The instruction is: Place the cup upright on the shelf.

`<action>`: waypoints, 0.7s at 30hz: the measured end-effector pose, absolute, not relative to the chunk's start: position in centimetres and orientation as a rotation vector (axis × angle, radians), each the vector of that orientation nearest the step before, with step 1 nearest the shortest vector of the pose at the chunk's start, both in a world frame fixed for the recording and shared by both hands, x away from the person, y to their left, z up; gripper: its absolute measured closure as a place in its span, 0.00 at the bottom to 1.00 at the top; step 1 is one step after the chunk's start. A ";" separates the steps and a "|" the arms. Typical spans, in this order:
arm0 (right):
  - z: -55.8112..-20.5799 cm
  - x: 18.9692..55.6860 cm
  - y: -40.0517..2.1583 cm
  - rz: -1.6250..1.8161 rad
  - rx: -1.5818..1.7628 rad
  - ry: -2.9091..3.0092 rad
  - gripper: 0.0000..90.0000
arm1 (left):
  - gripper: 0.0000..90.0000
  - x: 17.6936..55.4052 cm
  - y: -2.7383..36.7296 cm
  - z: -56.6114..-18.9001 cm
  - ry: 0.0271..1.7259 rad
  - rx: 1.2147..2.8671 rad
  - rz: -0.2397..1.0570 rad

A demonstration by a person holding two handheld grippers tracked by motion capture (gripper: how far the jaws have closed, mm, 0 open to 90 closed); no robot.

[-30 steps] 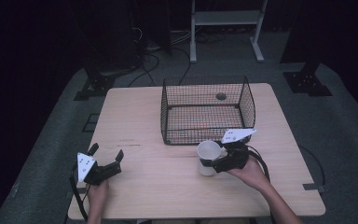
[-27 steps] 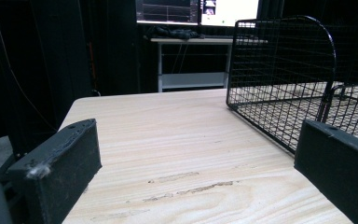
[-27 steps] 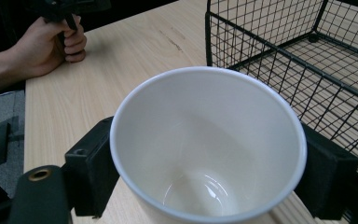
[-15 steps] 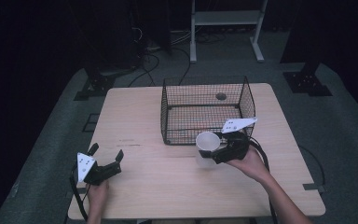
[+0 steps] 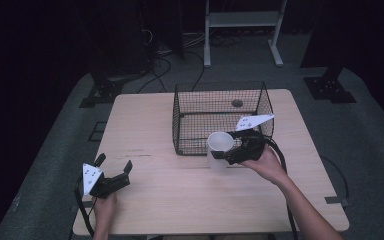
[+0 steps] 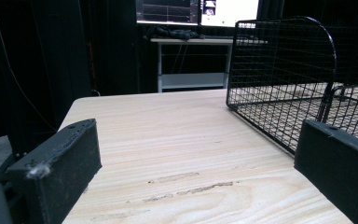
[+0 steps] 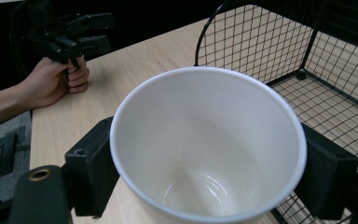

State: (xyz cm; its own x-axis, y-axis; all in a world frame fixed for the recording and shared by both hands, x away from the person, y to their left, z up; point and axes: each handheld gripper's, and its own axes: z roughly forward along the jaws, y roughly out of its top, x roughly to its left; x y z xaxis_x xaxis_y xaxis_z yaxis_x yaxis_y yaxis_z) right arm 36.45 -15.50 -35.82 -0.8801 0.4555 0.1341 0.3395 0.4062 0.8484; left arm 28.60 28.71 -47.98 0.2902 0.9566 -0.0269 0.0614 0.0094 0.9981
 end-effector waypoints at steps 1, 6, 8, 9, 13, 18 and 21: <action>-35.6 36.6 -15.4 1.487 0.717 2.532 0.21 | 0.00 28.6 28.7 -48.0 1.039 1.364 0.947; -34.8 37.2 -15.1 1.488 0.712 2.530 0.21 | 0.00 28.6 28.8 -48.0 1.038 1.366 0.947; -34.6 37.5 -15.0 1.490 0.713 2.531 0.21 | 0.00 28.6 28.8 -48.0 1.037 1.366 0.947; -34.5 37.6 -14.9 1.490 0.710 2.529 0.21 | 0.00 28.6 28.8 -48.0 1.038 1.365 0.947; -34.0 38.1 -14.7 1.493 0.710 2.525 0.21 | 0.00 28.6 28.8 -48.0 1.039 1.362 0.944; -33.2 38.8 -14.6 1.505 0.715 2.513 0.21 | 0.00 28.6 28.8 -48.0 1.039 1.362 0.944; -32.7 39.4 -14.5 1.517 0.718 2.514 0.21 | 0.00 28.6 28.8 -48.0 1.039 1.364 0.944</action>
State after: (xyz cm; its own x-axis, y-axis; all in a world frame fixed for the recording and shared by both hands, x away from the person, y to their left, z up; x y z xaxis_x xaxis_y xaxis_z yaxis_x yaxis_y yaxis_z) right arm 39.42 -14.51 -32.75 -0.8805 0.4533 0.1388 0.3341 0.3857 0.8600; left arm 28.61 28.83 -47.97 0.2917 0.9561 -0.0291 0.0633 0.0111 0.9979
